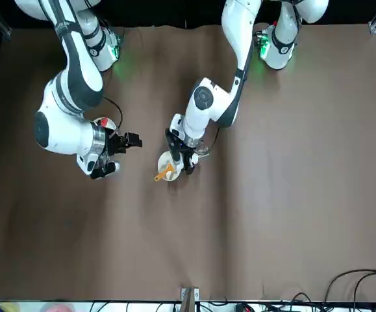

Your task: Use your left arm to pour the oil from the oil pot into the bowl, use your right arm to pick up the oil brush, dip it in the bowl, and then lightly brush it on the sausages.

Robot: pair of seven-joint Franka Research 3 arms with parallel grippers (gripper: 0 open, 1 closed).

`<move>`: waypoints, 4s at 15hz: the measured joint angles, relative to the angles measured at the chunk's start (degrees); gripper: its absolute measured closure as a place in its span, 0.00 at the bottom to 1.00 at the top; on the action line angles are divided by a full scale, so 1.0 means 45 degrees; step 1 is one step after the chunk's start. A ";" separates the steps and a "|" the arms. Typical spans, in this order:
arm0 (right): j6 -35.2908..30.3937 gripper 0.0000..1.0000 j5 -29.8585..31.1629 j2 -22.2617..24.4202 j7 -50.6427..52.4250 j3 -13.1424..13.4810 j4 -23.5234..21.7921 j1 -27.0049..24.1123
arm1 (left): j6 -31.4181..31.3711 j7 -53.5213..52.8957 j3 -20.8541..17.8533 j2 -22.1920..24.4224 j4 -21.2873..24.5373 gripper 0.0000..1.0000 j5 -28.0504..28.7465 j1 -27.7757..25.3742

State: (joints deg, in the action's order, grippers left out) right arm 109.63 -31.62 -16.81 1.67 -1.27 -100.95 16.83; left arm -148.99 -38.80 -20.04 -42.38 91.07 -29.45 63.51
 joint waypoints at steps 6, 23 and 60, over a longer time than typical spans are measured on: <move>0.0236 0.06 -0.0416 -0.0702 0.0020 -0.0005 0.0400 0.0148 | 0.1087 -0.2862 0.2193 0.1176 -0.0123 0.45 -0.0076 -0.3220; 0.2021 0.26 -0.1486 -0.4153 0.6884 -0.0002 0.2765 -0.0158 | 0.7217 -1.2420 1.3308 0.1495 0.0808 0.45 -0.0893 -1.8009; 0.1427 0.92 -0.1627 -0.6508 0.7653 -0.0175 0.3899 0.0596 | 1.3762 -2.1720 1.0364 -0.1905 0.0111 0.45 -0.4455 -2.6783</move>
State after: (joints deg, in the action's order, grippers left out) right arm 116.05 -38.94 -46.09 36.11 -2.05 -83.40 19.52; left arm -87.06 -136.54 26.60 -50.95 91.57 -49.50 -57.01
